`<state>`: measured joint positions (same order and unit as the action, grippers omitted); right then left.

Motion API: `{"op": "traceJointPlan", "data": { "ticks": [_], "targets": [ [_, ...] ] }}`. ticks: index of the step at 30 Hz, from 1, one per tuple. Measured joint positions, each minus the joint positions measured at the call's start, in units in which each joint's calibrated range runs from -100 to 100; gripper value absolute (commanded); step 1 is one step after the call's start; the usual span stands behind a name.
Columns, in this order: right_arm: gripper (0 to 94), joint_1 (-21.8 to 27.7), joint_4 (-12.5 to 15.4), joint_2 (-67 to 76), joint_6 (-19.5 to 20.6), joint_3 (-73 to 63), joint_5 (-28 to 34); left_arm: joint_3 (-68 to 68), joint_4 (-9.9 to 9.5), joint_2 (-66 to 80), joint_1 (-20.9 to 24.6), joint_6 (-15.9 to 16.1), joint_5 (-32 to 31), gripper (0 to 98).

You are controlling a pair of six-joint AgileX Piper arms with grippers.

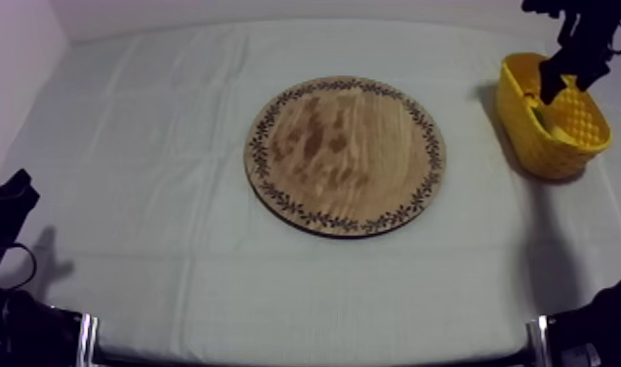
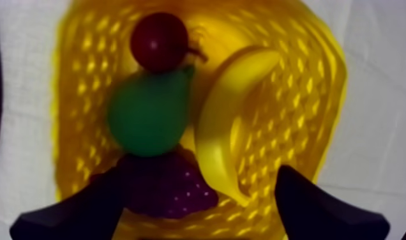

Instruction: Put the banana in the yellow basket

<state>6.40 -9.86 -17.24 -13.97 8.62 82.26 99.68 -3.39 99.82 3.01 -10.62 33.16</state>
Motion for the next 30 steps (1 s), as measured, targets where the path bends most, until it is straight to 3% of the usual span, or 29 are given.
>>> {"op": "traceJointPlan", "data": {
  "ticks": [8, 13, 18, 30],
  "targets": [
    [63.4, -1.1, 2.7, 9.0, 0.1, 2.6, 0.2, 0.0, 0.00, 0.0, 0.0, 0.0, 0.0, 0.1],
    [52.8, -1.5, 4.5, 15.6, 0.7, 6.5, -3.3, 0.0, 0.00, 0.0, 0.0, 0.0, 0.0, 0.1],
    [48.5, -2.4, 5.9, 22.5, 1.5, 12.2, -8.7, 0.0, 0.00, 0.0, 0.0, 0.0, 0.0, 0.1],
    [25.0, -6.3, 6.6, 43.4, 6.2, 33.9, -24.3, 0.0, 0.00, 0.0, 0.0, 0.0, 0.0, 0.1]
  ]
}}
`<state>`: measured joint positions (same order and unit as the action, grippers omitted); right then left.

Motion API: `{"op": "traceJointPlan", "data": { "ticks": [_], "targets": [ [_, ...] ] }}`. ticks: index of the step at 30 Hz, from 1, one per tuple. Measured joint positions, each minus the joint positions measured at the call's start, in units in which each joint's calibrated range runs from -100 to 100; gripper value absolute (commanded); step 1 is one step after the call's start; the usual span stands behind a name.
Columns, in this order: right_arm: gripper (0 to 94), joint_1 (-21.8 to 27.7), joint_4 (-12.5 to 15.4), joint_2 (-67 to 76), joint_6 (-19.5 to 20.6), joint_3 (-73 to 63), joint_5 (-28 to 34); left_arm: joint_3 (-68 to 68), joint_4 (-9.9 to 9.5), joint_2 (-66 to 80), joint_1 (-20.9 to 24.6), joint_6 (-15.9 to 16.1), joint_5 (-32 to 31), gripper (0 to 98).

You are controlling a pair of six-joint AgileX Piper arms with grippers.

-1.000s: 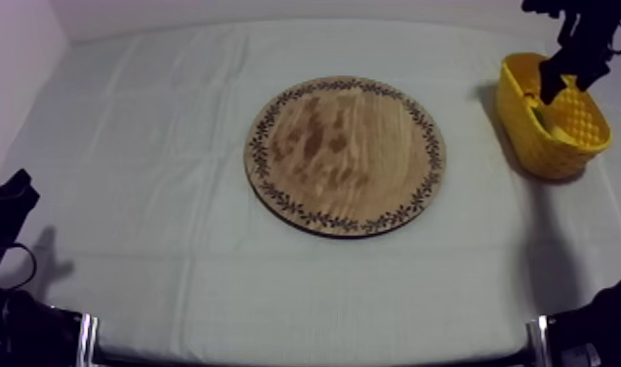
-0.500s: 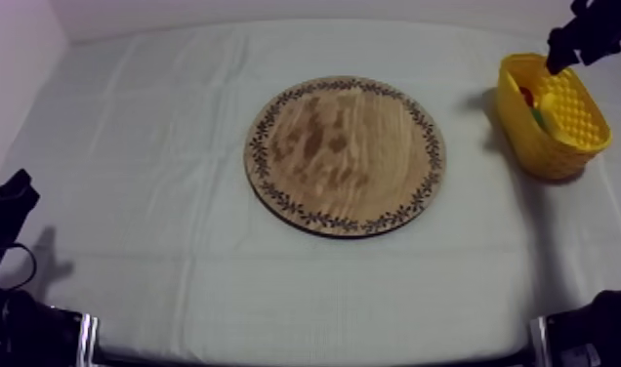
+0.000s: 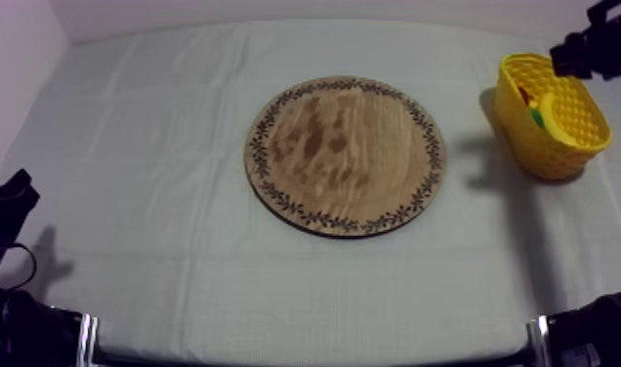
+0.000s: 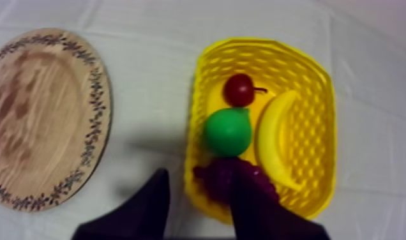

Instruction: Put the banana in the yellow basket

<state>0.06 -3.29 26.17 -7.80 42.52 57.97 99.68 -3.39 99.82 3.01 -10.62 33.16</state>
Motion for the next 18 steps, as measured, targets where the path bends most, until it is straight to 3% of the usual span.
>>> {"op": "traceJointPlan", "data": {
  "ticks": [9, 13, 18],
  "targets": [
    [10.7, -3.9, 5.3, 19.0, -3.9, 17.0, -9.1, 0.0, 0.00, 0.0, 0.0, 0.0, 0.0, 0.1],
    [3.1, -5.1, 9.1, 27.9, -6.6, 23.2, -9.7, 0.0, 0.00, 0.0, 0.0, 0.0, 0.0, 0.1],
    [0.9, -5.0, 13.8, 39.6, -11.8, 31.3, -9.6, 0.0, 0.00, 0.0, 0.0, 0.0, 0.0, 0.1]
  ]
}}
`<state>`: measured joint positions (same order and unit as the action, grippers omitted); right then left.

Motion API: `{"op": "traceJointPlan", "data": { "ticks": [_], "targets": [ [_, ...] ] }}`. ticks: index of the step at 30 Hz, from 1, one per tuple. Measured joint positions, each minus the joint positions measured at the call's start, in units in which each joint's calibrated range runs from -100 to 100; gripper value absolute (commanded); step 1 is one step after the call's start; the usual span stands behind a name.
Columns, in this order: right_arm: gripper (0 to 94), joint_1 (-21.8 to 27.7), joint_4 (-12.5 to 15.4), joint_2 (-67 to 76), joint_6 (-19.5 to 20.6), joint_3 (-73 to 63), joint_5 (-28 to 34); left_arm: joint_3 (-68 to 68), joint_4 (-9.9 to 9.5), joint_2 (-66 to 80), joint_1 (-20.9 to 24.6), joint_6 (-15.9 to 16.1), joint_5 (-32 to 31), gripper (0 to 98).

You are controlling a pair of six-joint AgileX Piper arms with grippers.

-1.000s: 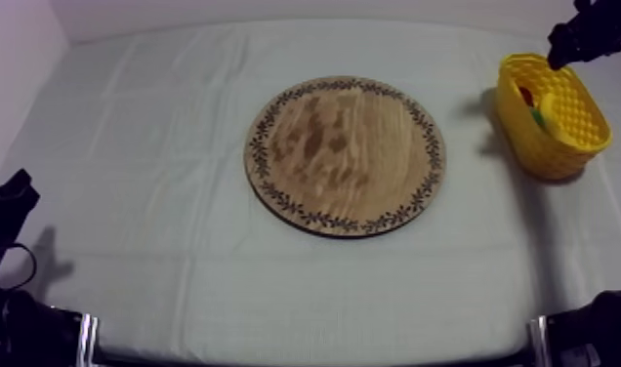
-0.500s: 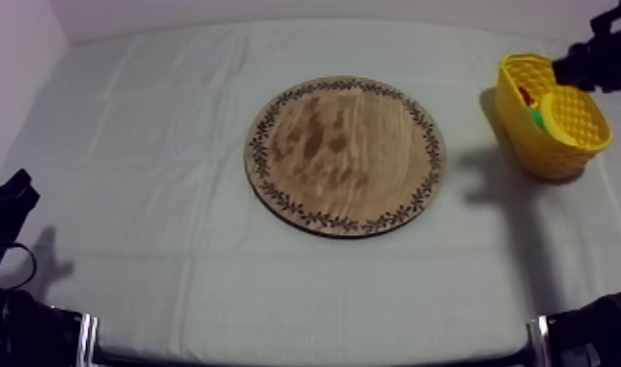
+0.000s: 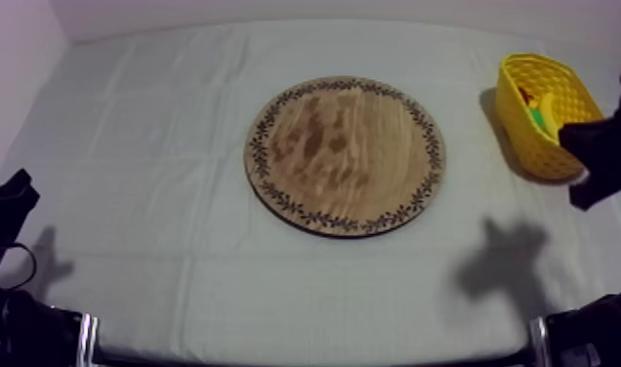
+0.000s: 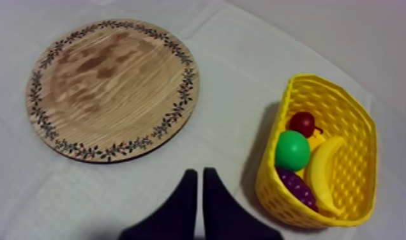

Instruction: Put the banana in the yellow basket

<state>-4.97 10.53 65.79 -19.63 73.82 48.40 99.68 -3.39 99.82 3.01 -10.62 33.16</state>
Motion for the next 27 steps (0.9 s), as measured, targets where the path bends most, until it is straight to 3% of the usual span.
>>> {"op": "traceJointPlan", "data": {
  "ticks": [5, 10, 21, 24, 27],
  "targets": [
    [0.4, 0.0, 2.6, 10.7, -1.0, 7.3, 0.2, 0.0, 0.00, 0.0, 0.0, 0.0, 0.0, 0.1],
    [0.4, -0.7, 5.0, 19.3, 2.4, 13.4, 1.3, 0.0, 0.00, 0.0, 0.0, 0.0, 0.0, 0.1],
    [0.5, -5.4, -2.6, 29.5, 13.7, 20.9, -0.1, 0.0, 0.00, 0.0, 0.0, 0.0, 0.0, 0.1],
    [0.5, -6.7, -2.2, 29.7, 14.5, 21.1, -3.6, 0.0, 0.00, 0.0, 0.0, 0.0, 0.0, 0.1],
    [0.7, -7.6, 0.1, 29.8, 13.8, 21.6, -7.1, 0.0, 0.00, 0.0, 0.0, 0.0, 0.0, 0.1]
  ]
}}
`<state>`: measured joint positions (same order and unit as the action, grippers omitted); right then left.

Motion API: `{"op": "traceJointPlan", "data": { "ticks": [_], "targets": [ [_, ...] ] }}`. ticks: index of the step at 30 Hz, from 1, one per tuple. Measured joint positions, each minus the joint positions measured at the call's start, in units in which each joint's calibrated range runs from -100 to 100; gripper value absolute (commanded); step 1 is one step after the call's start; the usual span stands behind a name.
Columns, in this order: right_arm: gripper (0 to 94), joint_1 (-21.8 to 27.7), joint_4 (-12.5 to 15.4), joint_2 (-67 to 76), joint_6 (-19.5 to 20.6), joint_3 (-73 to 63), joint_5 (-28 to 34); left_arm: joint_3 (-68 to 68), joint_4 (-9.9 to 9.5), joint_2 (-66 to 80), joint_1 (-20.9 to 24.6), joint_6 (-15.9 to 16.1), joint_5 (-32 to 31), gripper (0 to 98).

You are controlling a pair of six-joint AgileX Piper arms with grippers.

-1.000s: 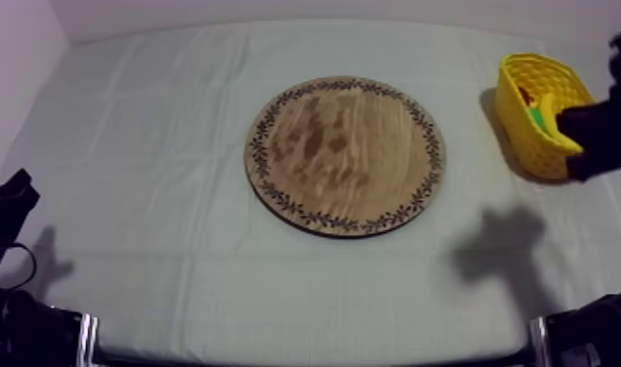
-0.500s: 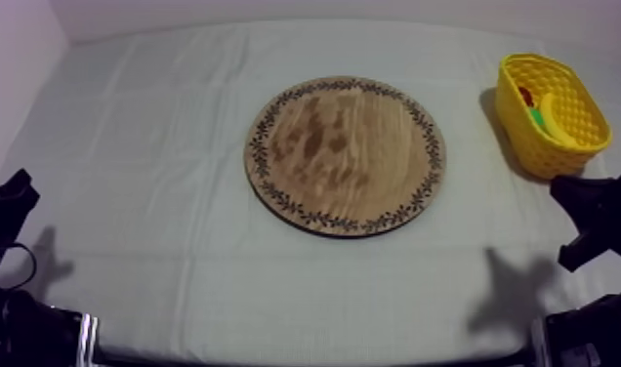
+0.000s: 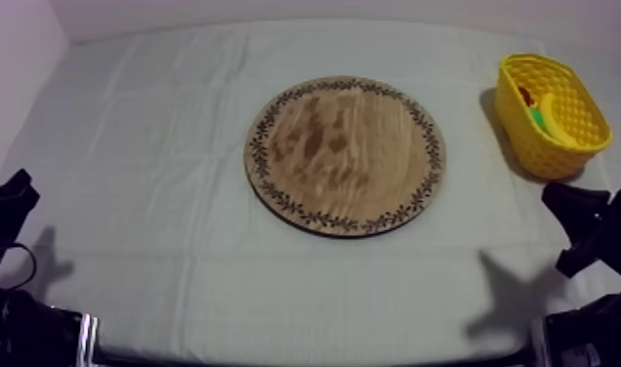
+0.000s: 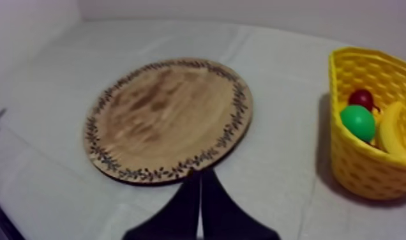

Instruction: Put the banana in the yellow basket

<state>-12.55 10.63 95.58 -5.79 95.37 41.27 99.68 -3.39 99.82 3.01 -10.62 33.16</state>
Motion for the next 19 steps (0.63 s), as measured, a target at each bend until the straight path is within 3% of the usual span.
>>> {"op": "traceJointPlan", "data": {
  "ticks": [4, 8, 11, 15, 19],
  "targets": [
    [0.7, -1.0, -0.9, 0.1, -2.7, 0.8, 1.0, 0.0, 0.00, 0.0, 0.0, 0.0, 0.0, 0.1],
    [0.6, -1.8, -6.0, 0.1, -2.9, 2.1, 2.9, 0.0, 0.00, 0.0, 0.0, 0.0, 0.0, 0.1],
    [0.5, -2.5, -8.1, 0.1, -1.3, 2.5, -0.4, 0.0, 0.00, 0.0, 0.0, 0.0, 0.0, 0.1],
    [0.5, -3.2, -8.7, 0.1, -1.2, 2.9, -1.4, 0.0, 0.00, 0.0, 0.0, 0.0, 0.0, 0.1],
    [0.5, -3.2, -9.0, 0.1, -4.0, 3.4, -1.4, 0.0, 0.00, 0.0, 0.0, 0.0, 0.0, 0.1]
  ]
}}
